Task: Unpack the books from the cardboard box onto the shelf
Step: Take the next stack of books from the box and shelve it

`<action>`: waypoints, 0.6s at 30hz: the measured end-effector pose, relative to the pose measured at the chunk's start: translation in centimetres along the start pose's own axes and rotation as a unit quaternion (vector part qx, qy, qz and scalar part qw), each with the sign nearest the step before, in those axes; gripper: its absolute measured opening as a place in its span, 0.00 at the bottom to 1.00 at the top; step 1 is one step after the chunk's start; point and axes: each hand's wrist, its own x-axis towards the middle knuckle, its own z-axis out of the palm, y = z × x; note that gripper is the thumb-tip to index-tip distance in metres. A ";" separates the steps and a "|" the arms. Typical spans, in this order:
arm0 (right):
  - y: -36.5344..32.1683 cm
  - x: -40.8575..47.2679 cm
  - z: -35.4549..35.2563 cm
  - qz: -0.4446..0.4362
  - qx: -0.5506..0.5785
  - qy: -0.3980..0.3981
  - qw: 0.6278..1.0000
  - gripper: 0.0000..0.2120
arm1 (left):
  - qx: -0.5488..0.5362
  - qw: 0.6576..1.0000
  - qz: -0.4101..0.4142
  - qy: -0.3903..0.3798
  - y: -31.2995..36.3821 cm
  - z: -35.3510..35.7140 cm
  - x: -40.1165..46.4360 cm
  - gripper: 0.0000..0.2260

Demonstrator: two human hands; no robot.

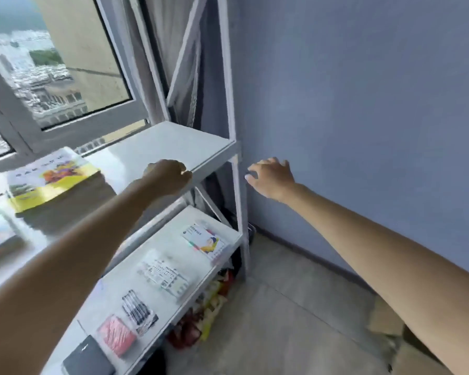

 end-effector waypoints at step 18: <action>44.1 -43.0 1.3 0.428 -0.002 -0.094 0.899 0.24 | 0.077 0.884 0.418 -0.196 56.5 19.2 -12.7 0.23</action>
